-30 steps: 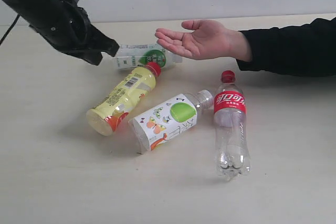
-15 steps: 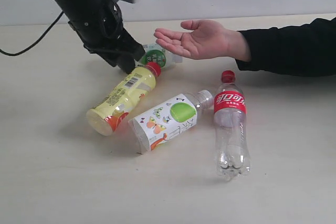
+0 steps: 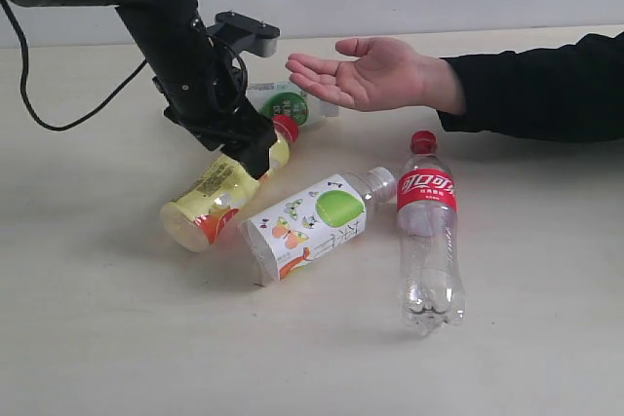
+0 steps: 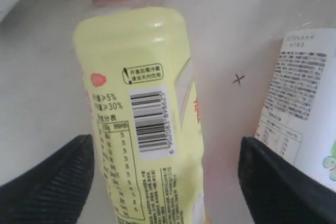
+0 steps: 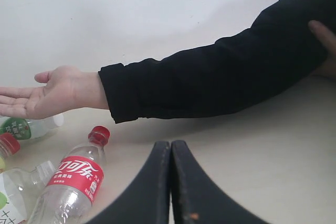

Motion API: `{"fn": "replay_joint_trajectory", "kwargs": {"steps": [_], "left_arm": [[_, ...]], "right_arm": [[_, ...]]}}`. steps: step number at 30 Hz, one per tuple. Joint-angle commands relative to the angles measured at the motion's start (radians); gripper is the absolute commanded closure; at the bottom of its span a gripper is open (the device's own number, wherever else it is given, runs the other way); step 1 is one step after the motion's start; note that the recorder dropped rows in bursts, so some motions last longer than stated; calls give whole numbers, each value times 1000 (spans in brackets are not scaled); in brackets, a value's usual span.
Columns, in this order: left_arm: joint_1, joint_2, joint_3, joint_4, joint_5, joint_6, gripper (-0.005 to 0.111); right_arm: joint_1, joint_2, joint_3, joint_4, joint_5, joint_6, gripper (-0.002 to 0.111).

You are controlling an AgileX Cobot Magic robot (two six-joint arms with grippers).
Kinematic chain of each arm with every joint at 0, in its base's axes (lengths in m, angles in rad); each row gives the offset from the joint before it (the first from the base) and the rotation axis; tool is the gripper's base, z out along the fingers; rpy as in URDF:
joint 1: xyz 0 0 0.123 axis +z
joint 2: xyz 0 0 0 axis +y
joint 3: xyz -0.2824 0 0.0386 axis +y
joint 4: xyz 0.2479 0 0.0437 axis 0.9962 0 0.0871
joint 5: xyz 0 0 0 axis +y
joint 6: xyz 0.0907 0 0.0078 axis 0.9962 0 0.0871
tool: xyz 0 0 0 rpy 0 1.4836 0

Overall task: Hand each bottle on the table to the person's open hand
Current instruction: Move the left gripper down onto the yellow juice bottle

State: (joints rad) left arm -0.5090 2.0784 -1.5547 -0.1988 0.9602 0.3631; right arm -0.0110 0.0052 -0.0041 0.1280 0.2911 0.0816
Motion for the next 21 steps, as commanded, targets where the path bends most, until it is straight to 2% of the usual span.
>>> {"fn": "replay_joint_trajectory", "kwargs": {"steps": [1,21], "left_arm": [[-4,16,-6,3,-28,4,33],[-4,79,-6,11,-41,23,33]], "right_arm": [[-6,-5,4,-1,-6,-1,108],[-6,-5,4,-1,-6,-1,108]]}}
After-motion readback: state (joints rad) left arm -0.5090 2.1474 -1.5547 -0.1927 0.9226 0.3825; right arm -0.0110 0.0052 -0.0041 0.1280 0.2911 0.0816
